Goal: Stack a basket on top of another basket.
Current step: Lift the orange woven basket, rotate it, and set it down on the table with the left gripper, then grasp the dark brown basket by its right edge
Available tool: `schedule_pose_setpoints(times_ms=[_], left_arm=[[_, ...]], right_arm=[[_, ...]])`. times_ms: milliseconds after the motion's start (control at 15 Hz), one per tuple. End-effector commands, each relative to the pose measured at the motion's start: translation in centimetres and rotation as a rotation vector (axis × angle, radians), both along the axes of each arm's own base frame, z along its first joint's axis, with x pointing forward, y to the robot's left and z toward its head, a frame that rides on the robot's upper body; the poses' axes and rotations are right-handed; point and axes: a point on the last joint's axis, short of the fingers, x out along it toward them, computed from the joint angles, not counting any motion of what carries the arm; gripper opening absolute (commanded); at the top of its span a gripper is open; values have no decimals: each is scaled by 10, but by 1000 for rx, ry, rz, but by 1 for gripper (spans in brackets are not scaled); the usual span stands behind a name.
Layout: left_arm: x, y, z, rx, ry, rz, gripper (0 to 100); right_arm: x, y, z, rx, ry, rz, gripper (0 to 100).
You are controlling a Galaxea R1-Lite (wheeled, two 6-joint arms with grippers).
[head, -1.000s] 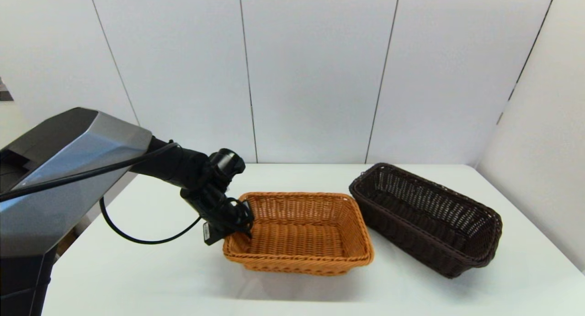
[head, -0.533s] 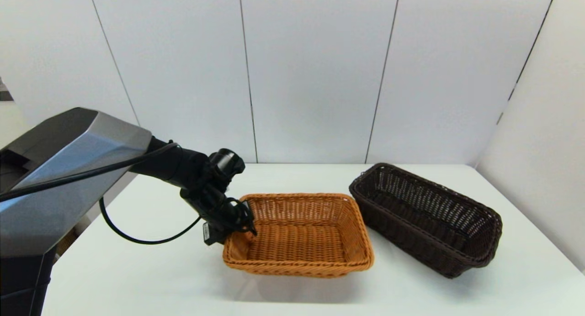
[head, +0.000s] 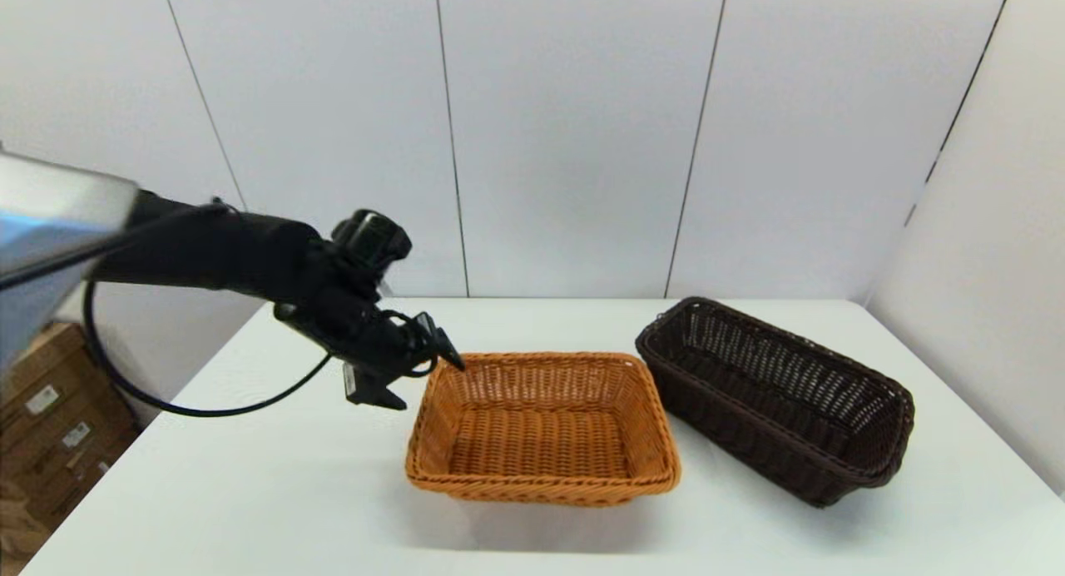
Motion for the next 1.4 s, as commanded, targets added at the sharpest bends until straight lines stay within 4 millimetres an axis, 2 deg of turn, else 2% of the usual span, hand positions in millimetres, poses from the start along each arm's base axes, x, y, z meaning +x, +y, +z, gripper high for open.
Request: schedule_pose_setpoints(times_ms=[67, 200, 333, 533, 667, 867, 1000, 1200, 1400], left_arm=[[-126, 48, 127, 67, -314, 40, 100], [-183, 64, 131, 148, -364, 37, 100], [-232, 87, 123, 184, -424, 76, 100], [-315, 125, 99, 248, -529, 137, 100], [-352, 136, 82, 269, -556, 162, 100], [-395, 143, 61, 267, -582, 218, 100], [-416, 143, 48, 268, -628, 226, 100], [-431, 135, 30, 346, -646, 250, 100], [-443, 127, 10, 394, -704, 200, 100]], right_arm=[[0, 0, 0, -1, 0, 1, 100], [0, 0, 0, -1, 0, 1, 100], [0, 0, 0, -1, 0, 0, 100], [0, 0, 0, -1, 1, 1, 100], [0, 0, 0, -1, 0, 1, 100], [0, 0, 0, -1, 0, 1, 100], [0, 0, 0, -1, 0, 0, 100], [0, 0, 0, -1, 0, 0, 100], [0, 0, 0, -1, 1, 1, 100]])
